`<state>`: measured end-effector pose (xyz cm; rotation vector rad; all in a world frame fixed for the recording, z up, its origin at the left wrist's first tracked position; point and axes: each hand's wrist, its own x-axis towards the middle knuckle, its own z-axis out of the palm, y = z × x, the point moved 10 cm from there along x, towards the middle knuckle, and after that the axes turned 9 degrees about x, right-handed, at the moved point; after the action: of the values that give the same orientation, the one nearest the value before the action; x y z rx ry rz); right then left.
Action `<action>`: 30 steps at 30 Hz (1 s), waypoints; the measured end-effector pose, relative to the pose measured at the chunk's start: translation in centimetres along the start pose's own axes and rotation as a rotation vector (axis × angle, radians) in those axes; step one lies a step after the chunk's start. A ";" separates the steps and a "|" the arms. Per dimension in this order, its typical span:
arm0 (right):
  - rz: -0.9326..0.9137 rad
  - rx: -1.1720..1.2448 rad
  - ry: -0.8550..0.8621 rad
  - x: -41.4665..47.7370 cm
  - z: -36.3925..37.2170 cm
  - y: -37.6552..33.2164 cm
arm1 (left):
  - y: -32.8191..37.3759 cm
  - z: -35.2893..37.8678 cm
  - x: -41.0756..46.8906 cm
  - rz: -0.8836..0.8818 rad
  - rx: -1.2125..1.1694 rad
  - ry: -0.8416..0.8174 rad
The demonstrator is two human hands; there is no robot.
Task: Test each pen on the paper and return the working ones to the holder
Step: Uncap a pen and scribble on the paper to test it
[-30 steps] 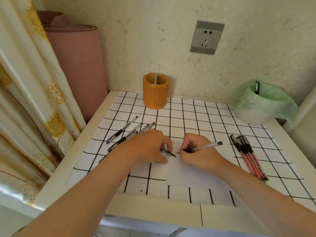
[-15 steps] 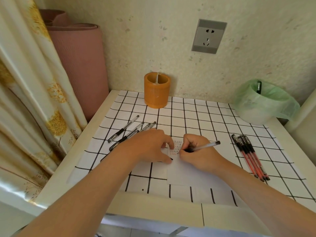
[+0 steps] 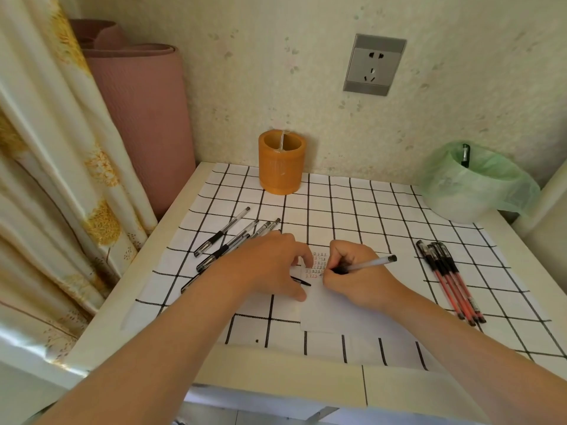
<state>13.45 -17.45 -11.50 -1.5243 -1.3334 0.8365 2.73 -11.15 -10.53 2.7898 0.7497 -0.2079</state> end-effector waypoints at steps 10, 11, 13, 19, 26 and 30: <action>-0.033 0.022 -0.026 -0.1 0.1 -0.3 | 0.0 0.1 0.3 0.000 0.005 -0.006; -0.034 0.009 -0.026 -0.1 0.2 -0.4 | 0.0 0.1 0.3 -0.001 0.005 -0.007; -0.033 0.002 -0.029 -0.1 0.3 -0.5 | 0.0 0.2 0.2 -0.002 0.002 -0.006; -0.028 0.002 -0.036 -0.2 0.3 -0.4 | -0.2 0.3 0.2 -0.010 -0.010 -0.010; -0.005 0.003 -0.039 -0.1 0.4 -0.2 | -0.1 0.2 0.3 -0.009 -0.011 -0.020; 0.024 0.090 0.001 0.0 -0.2 -0.2 | -0.1 0.2 0.2 -0.010 -0.020 -0.019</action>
<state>13.58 -17.51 -11.24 -1.4731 -1.2626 0.8986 2.80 -11.05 -10.81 2.7618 0.7579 -0.2270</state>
